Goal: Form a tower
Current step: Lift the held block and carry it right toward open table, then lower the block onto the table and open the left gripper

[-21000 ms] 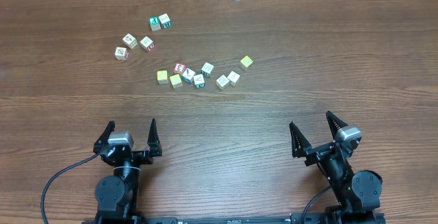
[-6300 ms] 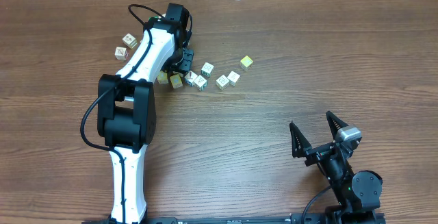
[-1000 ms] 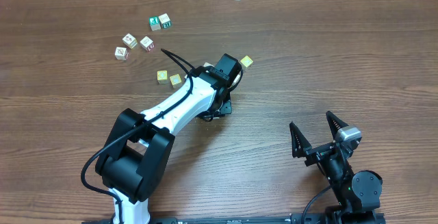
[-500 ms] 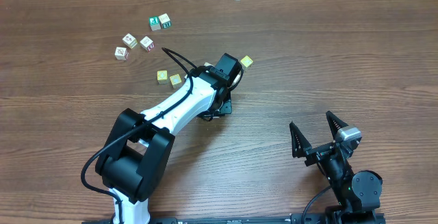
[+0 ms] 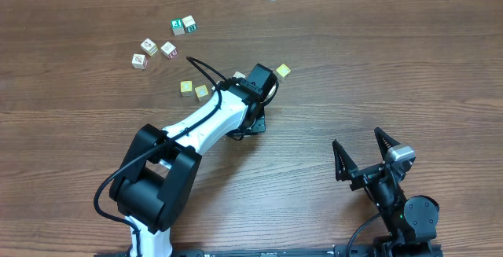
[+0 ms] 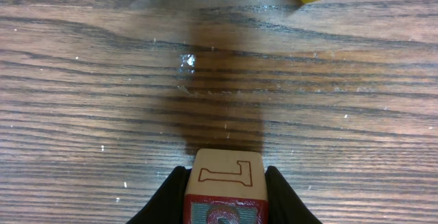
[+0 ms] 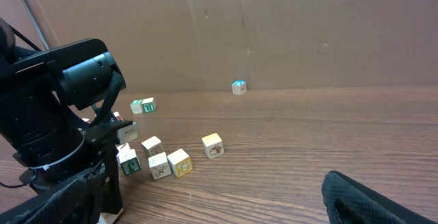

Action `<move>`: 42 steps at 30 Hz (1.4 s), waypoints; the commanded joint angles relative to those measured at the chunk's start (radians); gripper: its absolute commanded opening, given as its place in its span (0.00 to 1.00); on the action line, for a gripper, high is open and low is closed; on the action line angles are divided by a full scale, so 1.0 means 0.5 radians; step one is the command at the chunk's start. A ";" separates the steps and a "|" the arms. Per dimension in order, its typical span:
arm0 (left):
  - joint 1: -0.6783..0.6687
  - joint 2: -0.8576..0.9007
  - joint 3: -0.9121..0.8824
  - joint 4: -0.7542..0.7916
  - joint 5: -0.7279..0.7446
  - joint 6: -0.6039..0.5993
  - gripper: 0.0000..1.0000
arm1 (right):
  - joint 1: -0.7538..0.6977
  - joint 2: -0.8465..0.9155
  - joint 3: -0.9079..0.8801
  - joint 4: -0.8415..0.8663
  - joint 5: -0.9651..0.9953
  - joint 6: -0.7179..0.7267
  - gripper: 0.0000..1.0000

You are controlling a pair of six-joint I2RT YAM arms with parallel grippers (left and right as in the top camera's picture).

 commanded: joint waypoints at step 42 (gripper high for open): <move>0.188 -0.018 -0.022 0.269 -0.072 0.185 0.47 | -0.009 -0.018 -0.021 0.011 -0.002 0.005 1.00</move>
